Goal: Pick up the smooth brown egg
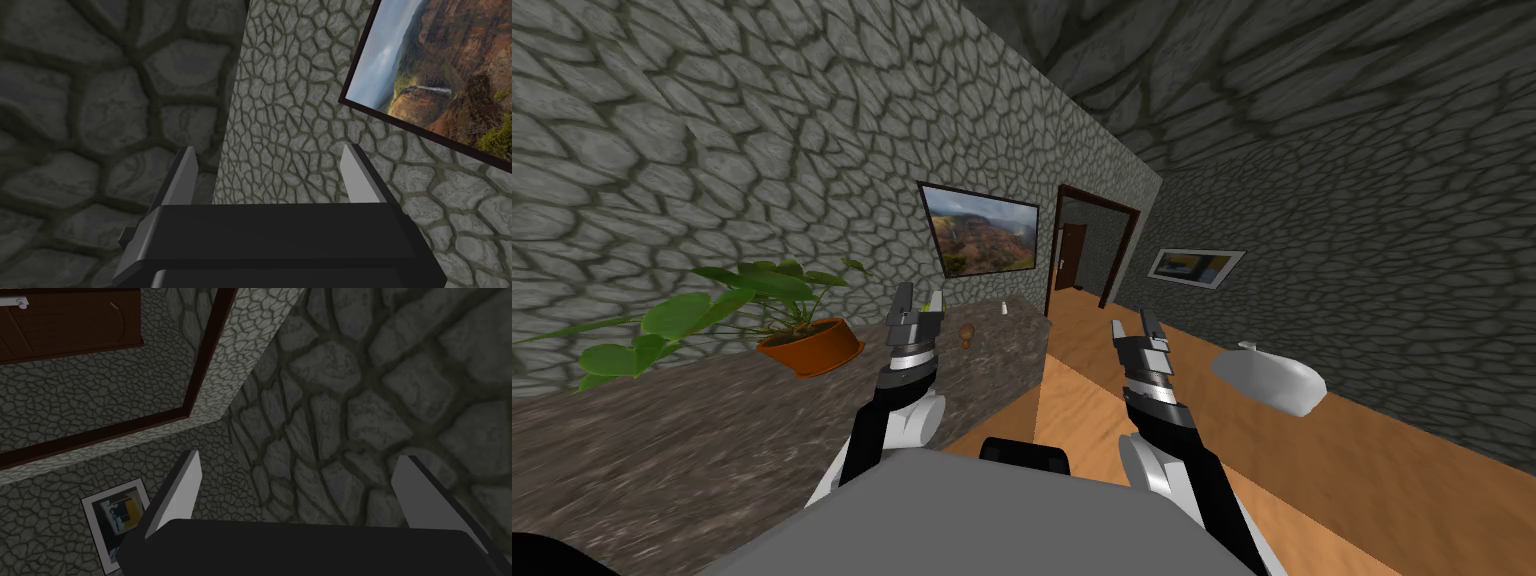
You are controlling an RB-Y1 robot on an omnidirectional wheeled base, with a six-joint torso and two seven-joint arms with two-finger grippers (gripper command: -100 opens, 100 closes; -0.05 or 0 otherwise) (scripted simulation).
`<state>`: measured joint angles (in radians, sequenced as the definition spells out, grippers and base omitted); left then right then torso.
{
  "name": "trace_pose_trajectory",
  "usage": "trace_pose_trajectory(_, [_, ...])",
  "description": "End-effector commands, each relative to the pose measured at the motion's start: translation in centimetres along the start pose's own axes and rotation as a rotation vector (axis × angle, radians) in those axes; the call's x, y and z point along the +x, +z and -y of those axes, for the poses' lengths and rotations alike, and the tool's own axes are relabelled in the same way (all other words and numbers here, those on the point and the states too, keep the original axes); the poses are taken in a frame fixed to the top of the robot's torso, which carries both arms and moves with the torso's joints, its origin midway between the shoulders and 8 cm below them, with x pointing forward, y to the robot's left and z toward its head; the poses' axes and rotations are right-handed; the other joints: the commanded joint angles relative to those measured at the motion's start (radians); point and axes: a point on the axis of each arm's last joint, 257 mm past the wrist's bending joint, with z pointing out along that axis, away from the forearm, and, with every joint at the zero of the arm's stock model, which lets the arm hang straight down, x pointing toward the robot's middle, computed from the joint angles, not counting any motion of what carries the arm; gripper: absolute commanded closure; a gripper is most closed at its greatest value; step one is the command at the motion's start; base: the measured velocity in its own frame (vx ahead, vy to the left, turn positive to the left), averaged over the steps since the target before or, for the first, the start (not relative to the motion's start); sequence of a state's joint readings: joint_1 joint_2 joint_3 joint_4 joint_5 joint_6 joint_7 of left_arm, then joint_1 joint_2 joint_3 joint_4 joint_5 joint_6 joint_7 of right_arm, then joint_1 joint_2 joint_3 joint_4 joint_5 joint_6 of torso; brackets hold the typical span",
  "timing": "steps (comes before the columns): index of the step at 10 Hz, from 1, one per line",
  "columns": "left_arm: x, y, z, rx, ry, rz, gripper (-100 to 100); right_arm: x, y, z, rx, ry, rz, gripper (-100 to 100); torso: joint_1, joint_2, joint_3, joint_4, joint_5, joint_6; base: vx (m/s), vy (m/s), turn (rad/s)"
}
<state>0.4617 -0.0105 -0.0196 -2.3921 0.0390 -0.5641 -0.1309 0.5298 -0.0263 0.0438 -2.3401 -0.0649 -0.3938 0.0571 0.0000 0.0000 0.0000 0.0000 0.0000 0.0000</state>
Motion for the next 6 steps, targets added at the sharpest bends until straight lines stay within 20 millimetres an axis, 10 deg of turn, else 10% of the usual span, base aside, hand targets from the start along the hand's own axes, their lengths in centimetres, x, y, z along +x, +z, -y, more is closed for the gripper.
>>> trace_pose_trajectory(1, [0.8, 0.3, -0.7, -0.013, 0.002, -0.032, -100, 0.0, 0.0, 0.0, 0.0, 0.0, 0.0, 0, 0.0, 0.0, 0.0, 0.0, 0.0, 0.0, -0.054, 0.004, 0.062])
trace_pose_trajectory(6, [3.7, 1.3, -4.6, -0.097, 0.001, -0.123, -100, 0.0, 0.0, 0.0, 0.0, 0.0, 0.0, 0, 0.002, 0.007, 0.004, 0.002, 0.0, 0.0, -0.107, 0.014, 0.07])
